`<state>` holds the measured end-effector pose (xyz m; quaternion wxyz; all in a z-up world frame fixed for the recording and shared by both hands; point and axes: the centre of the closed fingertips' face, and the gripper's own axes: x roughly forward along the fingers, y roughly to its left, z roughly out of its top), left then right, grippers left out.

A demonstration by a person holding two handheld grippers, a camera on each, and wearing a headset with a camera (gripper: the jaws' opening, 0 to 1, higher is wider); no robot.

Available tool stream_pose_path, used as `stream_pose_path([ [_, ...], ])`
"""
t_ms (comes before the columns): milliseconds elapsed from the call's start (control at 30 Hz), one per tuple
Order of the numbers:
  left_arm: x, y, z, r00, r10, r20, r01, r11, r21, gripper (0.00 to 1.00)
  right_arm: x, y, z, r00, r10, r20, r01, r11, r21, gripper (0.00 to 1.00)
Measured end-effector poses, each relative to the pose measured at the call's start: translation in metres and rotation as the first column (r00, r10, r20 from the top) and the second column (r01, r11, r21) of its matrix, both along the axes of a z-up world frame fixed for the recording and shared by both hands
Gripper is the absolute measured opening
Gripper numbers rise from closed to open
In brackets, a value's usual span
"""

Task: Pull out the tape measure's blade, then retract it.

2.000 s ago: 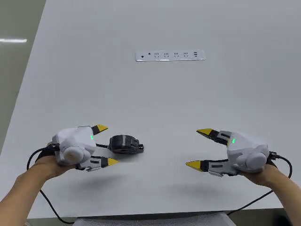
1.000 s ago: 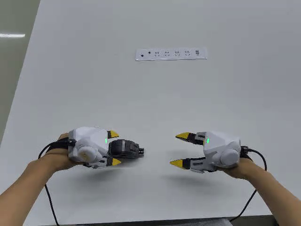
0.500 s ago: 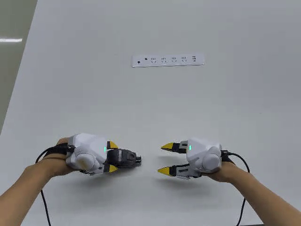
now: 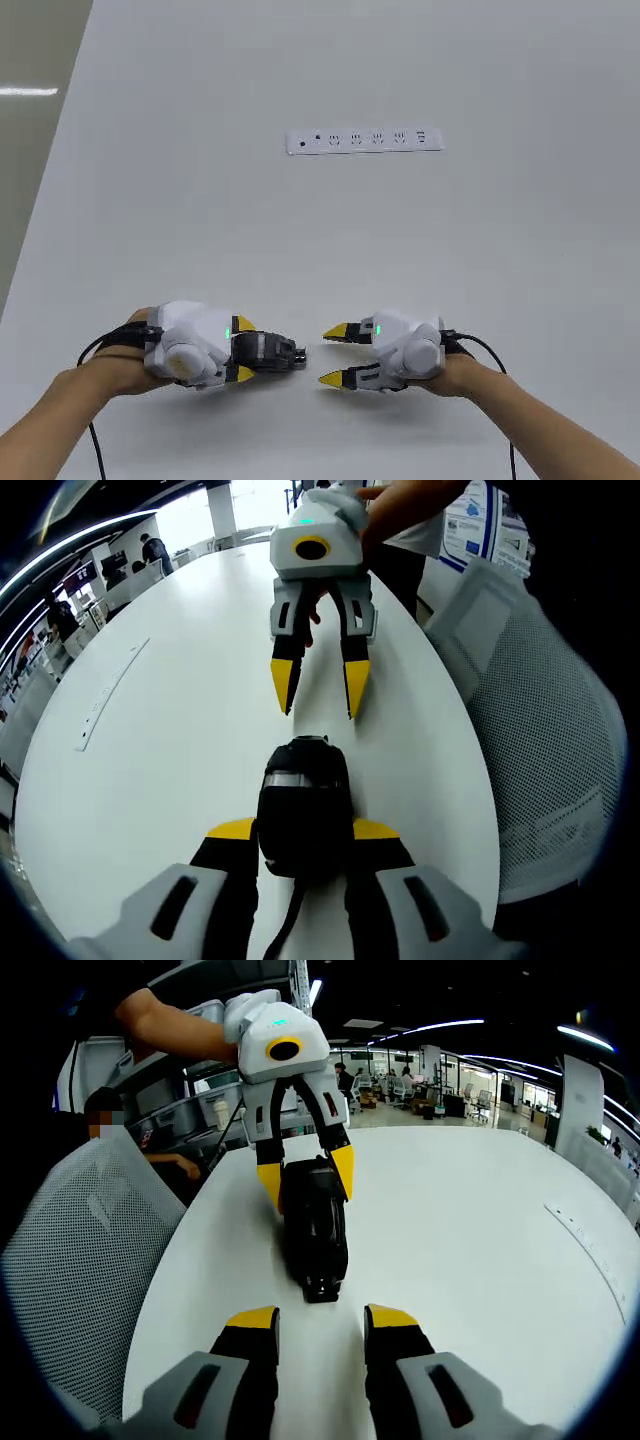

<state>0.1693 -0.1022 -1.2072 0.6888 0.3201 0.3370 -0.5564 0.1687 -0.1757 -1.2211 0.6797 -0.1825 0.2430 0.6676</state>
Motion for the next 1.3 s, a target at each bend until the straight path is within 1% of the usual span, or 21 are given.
stream_pose_path([
  [400,-0.001,-0.001,0.001,1.0,0.004,0.008,-0.004,1.0,-0.017,0.29,0.003,0.015,-0.012,1.0,0.017,-0.023,-0.017,1.0,0.0,0.25],
  [700,0.0,0.0,0.001,1.0,0.022,0.007,-0.022,0.999,-0.038,0.29,0.002,0.022,-0.014,0.999,0.048,-0.022,-0.048,0.999,-0.002,0.22],
  [800,0.0,0.001,0.002,1.0,0.028,0.005,-0.028,0.999,-0.043,0.29,-0.001,0.023,-0.017,0.997,0.07,-0.016,-0.071,0.997,-0.013,0.2],
  [867,0.0,0.001,0.002,1.0,0.026,0.005,-0.026,0.999,-0.045,0.29,0.0,0.024,-0.017,0.997,0.078,-0.006,-0.078,0.997,-0.012,0.19],
  [1067,0.001,0.003,0.002,0.999,0.04,-0.002,-0.04,0.997,-0.059,0.29,-0.001,0.028,-0.016,0.995,0.102,-0.001,-0.102,0.995,-0.007,0.16],
  [1300,0.001,0.005,0.002,0.999,0.049,0.001,-0.049,0.996,-0.072,0.29,-0.002,0.034,-0.016,0.993,0.117,0.001,-0.117,0.993,0.001,0.16],
])
